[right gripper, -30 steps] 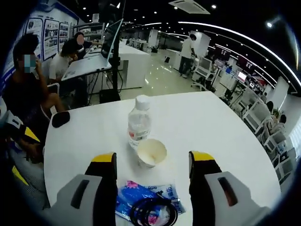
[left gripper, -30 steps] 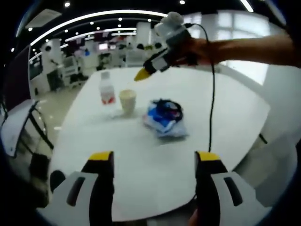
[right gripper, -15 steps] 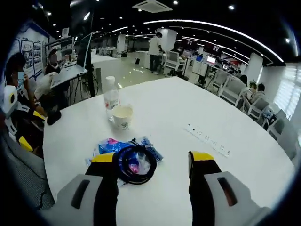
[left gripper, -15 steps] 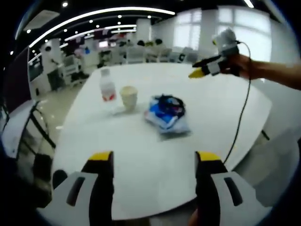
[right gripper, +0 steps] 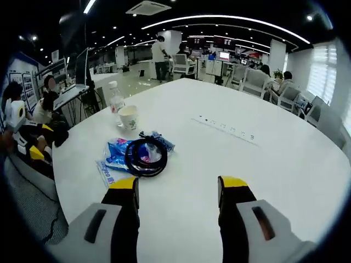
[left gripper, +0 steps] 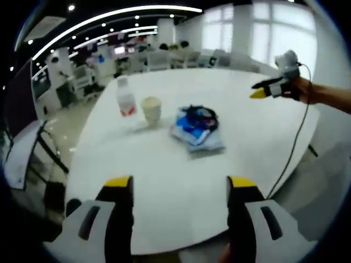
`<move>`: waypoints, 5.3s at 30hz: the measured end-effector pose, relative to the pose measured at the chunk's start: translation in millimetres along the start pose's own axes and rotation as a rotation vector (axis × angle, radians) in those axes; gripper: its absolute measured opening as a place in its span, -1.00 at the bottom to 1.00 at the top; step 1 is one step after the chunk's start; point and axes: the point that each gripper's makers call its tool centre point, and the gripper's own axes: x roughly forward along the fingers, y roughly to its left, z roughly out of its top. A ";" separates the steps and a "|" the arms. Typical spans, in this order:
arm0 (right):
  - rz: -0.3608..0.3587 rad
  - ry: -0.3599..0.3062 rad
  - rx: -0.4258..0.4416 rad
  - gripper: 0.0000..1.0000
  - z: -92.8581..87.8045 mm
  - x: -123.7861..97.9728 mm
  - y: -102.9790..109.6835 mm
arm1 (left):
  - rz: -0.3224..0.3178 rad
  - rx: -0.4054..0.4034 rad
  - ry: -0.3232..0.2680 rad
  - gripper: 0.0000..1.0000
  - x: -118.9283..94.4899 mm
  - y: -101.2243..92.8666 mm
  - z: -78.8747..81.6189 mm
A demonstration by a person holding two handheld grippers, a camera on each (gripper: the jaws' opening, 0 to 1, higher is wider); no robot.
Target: Arrange the tabletop items into an orderly group along one side of the table until the central work area is clear of visible clutter.
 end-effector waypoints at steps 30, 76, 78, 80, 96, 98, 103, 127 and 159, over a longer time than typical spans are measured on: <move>0.021 0.044 0.093 0.04 -17.1 2.3 14.7 | -0.076 0.052 -0.009 0.26 2.0 -18.8 4.4; 0.059 0.240 0.049 -0.29 19.9 207.8 4.9 | -0.118 -0.003 -0.019 0.22 5.4 -21.9 4.4; 0.052 0.246 0.044 -0.31 15.4 213.3 3.7 | -0.115 -0.008 -0.019 0.22 6.1 -20.9 4.0; 0.054 0.245 0.050 -0.31 14.6 214.2 1.5 | -0.112 -0.007 -0.015 0.22 6.3 -20.7 3.5; 0.025 0.289 0.009 -0.66 -3.1 217.9 -1.4 | -0.109 0.004 -0.003 0.20 5.1 -22.4 4.4; 0.021 0.285 0.000 -0.72 -1.3 212.6 2.2 | -0.110 0.005 -0.003 0.20 5.2 -22.6 4.5; 0.005 0.286 0.006 -0.83 -0.3 208.2 -4.6 | -0.109 0.008 -0.001 0.19 6.4 -21.7 4.4; 0.002 0.137 0.025 -0.90 47.3 147.3 -3.0 | -0.157 0.056 -0.018 0.18 4.0 -36.0 4.3; -0.140 0.098 0.011 -0.89 6.5 11.4 -30.7 | -0.197 0.062 -0.028 0.15 4.3 -42.6 6.9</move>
